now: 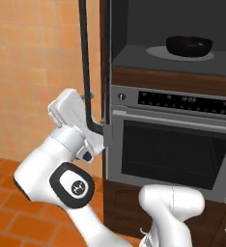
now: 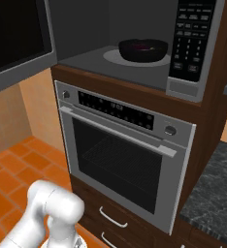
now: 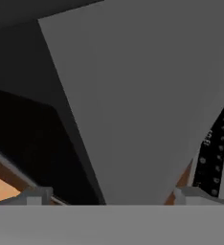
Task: Pick the eggplant from the sink and place it in the bowl. Then pick the bowl and place it in the microwave. Then close the microwave door and press the start button.
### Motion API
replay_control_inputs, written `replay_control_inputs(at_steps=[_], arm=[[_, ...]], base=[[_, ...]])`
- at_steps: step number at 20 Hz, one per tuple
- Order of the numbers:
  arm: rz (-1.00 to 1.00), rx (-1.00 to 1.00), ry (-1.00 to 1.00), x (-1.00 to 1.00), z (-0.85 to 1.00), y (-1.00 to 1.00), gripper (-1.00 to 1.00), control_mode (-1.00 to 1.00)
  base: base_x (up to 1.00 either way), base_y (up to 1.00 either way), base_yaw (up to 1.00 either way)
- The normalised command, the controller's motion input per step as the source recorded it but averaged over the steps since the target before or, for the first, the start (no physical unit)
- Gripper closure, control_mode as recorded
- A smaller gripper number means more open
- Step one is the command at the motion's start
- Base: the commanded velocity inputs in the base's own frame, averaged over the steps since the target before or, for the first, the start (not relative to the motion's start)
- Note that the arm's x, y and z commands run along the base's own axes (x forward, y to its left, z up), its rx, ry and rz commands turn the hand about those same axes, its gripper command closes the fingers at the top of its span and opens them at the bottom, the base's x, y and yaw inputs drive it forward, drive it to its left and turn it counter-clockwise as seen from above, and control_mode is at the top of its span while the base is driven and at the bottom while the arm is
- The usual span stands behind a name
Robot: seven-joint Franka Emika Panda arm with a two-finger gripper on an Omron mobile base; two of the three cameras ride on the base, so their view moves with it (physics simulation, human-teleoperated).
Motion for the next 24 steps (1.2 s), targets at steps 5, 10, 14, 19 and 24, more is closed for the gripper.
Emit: replay_control_inputs(at_steps=[5,10,14,19,24], arm=[[0.00,0.13,0.00,-0.07,0.57,-0.83,-1.00,-1.00],[0.00,0.12,0.00,0.00,0.58,-0.76,-1.00,-1.00],[0.01,0.15,0.00,0.00,0.62,-0.72,-1.00,-1.00],[0.05,0.18,0.03,0.02,0.65,-0.61,-1.00,-1.00],[0.04,0.16,0.01,0.16,0.46,-0.59,-1.00,-1.00]], base=[[0.00,0.00,0.00],[0.00,0.00,0.00],[0.00,0.00,0.00],[0.00,0.00,0.00],[0.00,0.00,0.00]])
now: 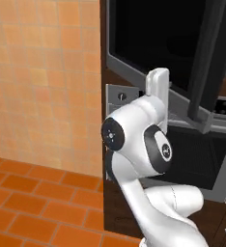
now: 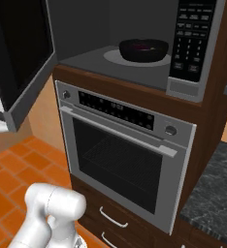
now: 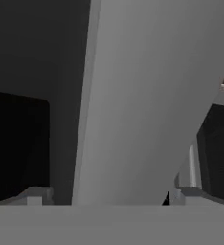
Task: Pick the eggplant from the sink and place it in the bowl. Then pick the bowl and place it in the microwave. Then close the microwave door and press the start button.
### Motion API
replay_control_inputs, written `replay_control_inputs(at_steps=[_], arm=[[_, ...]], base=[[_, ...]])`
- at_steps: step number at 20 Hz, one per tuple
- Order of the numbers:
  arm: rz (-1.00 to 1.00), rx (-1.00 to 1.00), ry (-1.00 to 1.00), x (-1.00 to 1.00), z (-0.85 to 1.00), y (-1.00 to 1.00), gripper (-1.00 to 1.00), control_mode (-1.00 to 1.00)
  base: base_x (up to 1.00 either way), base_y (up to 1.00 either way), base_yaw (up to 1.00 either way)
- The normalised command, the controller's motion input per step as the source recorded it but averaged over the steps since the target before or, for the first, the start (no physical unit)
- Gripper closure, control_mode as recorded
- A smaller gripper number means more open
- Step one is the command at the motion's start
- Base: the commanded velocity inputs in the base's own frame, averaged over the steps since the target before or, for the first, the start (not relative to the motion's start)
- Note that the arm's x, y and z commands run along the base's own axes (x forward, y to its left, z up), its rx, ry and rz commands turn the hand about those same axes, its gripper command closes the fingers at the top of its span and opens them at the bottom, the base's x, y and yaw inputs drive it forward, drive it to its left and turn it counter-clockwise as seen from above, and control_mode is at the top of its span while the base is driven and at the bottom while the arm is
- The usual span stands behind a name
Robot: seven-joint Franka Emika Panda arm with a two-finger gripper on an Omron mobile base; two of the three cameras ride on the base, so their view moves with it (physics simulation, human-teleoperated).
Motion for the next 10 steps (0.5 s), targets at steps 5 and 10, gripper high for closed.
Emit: replay_control_inputs(at_steps=[5,10], arm=[[0.05,0.14,0.11,0.58,0.32,-0.49,-1.00,-1.00],[0.04,0.10,0.05,0.43,0.34,-0.34,-1.00,-1.00]], base=[[0.00,0.00,0.00],[0.00,0.00,0.00]])
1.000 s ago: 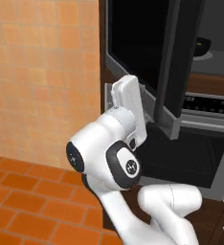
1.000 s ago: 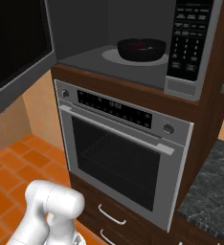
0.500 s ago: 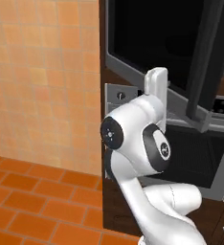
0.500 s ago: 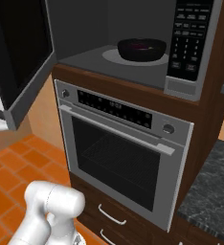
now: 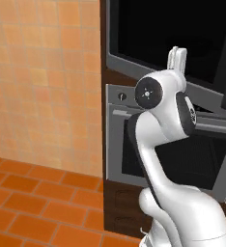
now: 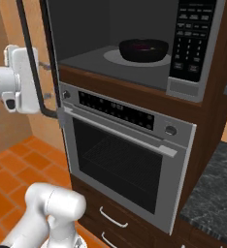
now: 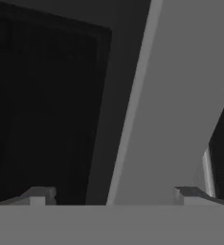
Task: Pick the eggplant from the sink and place it in the bowl. Then pick the bowl and place it in the microwave. Then close the microwave door and press the start button.
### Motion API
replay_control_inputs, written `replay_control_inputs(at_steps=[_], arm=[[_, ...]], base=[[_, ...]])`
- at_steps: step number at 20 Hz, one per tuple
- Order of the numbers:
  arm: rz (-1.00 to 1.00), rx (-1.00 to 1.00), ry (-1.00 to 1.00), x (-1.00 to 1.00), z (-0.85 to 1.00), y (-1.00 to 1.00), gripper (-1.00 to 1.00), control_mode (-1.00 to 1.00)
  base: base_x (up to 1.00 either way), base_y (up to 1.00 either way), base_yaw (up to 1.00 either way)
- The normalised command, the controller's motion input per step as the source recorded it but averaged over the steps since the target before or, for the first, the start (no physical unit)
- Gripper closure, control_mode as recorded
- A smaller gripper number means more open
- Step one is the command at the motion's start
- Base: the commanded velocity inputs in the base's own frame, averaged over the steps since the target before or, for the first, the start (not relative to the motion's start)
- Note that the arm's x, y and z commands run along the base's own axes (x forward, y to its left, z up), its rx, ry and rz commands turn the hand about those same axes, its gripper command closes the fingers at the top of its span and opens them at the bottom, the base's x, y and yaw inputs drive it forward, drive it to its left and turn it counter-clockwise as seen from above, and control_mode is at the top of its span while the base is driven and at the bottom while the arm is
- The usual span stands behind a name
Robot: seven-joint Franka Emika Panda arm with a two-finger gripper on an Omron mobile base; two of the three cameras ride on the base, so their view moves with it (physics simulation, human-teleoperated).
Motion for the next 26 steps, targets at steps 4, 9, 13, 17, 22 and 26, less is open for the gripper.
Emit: replay_control_inputs(at_steps=[4,9,13,17,22,26], arm=[[0.03,0.06,0.00,0.46,0.17,-0.29,-1.00,-1.00],[0.04,0.06,0.00,0.44,0.05,-0.32,-1.00,-1.00],[0.05,0.06,0.00,0.48,0.00,-0.39,-1.00,-1.00],[0.06,0.05,0.00,0.54,0.00,-0.36,-1.00,-1.00],[0.05,0.04,0.00,0.56,0.00,-0.31,-1.00,-1.00],[0.03,0.03,0.00,0.55,0.00,-0.26,-1.00,-1.00]], base=[[0.00,0.00,0.00],[0.00,0.00,0.00],[0.00,0.00,0.00],[0.00,0.00,0.00],[0.00,0.00,0.00],[0.00,0.00,0.00]])
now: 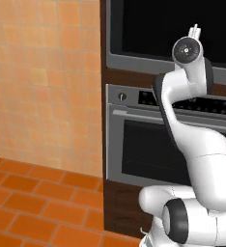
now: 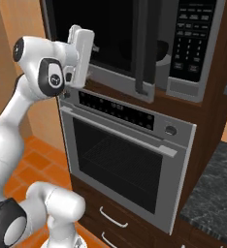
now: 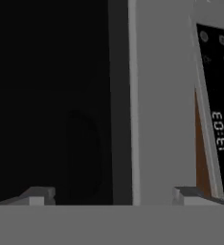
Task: Pick the eggplant from the sink and place it in the bowl. Then pick the bowl and place it in the microwave. Then close the microwave door and press the start button.
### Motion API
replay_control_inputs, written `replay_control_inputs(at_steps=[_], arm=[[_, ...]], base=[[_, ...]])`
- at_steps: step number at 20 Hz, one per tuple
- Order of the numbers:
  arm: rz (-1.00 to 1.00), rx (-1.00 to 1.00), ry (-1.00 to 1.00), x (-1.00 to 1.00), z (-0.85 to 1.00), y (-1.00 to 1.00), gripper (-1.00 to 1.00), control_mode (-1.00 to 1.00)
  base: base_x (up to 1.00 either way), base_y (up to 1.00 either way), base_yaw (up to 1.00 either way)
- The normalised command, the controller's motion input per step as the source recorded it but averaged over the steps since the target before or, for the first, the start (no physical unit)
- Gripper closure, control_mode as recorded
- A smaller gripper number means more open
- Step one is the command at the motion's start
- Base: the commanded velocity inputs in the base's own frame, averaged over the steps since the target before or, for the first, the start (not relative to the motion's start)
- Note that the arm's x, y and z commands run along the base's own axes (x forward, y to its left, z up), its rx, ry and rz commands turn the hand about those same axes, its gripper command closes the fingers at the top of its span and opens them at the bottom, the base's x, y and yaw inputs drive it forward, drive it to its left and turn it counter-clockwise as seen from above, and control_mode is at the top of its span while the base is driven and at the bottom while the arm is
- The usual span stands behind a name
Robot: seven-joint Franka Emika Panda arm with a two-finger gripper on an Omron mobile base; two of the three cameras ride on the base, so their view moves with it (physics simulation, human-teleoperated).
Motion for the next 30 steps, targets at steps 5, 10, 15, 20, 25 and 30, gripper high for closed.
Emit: replay_control_inputs(at_steps=[5,10,15,20,25,30], arm=[[0.03,0.01,0.00,0.48,0.00,-0.22,-1.00,-1.00],[0.03,0.00,0.00,0.50,0.00,-0.17,-1.00,-1.00],[0.04,0.00,0.00,0.76,-0.05,-0.18,-1.00,-1.00],[0.04,0.00,-0.01,0.04,-0.03,-0.03,-1.00,-1.00],[0.09,-0.01,0.00,-0.94,0.24,0.00,-1.00,-1.00],[0.14,-0.21,0.07,-0.95,0.14,0.00,-1.00,-1.00]], base=[[0.00,0.00,0.00],[0.00,0.00,0.00],[0.00,0.00,0.00],[0.00,0.00,0.00],[0.00,0.00,0.00],[0.00,0.00,0.00]])
